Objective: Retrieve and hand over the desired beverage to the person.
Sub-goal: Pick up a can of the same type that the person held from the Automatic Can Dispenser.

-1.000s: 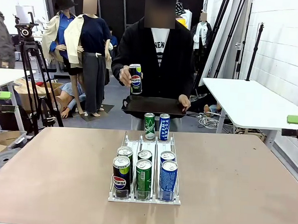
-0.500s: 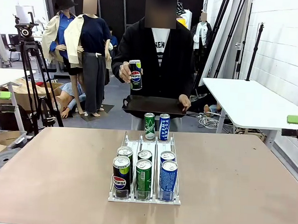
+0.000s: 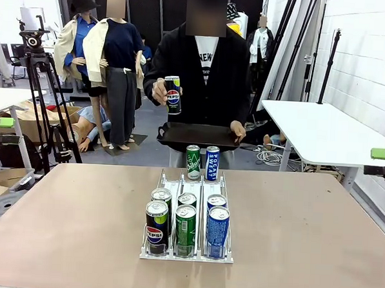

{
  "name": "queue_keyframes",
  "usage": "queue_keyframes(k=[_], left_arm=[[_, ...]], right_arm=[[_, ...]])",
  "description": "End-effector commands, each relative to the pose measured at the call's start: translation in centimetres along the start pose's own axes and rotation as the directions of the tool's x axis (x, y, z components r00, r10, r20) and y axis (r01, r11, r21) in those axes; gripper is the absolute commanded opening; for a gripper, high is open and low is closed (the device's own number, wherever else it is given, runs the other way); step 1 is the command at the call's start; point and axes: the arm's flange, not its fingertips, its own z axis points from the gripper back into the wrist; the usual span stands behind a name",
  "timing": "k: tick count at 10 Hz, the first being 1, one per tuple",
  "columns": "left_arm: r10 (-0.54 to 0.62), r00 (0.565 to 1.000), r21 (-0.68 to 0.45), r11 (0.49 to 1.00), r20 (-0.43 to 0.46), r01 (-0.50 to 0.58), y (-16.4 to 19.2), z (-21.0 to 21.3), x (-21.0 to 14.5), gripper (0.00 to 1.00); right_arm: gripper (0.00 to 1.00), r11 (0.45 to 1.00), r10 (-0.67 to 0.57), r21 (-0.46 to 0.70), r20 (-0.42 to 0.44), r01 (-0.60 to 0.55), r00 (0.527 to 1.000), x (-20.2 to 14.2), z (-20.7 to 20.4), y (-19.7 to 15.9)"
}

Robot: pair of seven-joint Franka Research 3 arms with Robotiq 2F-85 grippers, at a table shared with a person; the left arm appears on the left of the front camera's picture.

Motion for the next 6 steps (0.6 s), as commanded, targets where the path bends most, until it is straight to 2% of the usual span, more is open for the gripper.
queue_keyframes(k=[1, 6], left_arm=[[-0.003, 1.0, 0.006, 1.0, 0.003, 0.003, 0.0, 0.1, 0.0, 1.0], [-0.003, 1.0, 0.006, 1.0, 0.003, 0.003, 0.0, 0.1, 0.0, 1.0]], right_arm=[[1.0, 1.0, 0.016, 0.021, 0.024, -0.017, 1.0, 0.17, -0.24, -0.19], [1.0, 1.0, 0.016, 0.021, 0.024, -0.017, 1.0, 0.17, -0.24, -0.19]])
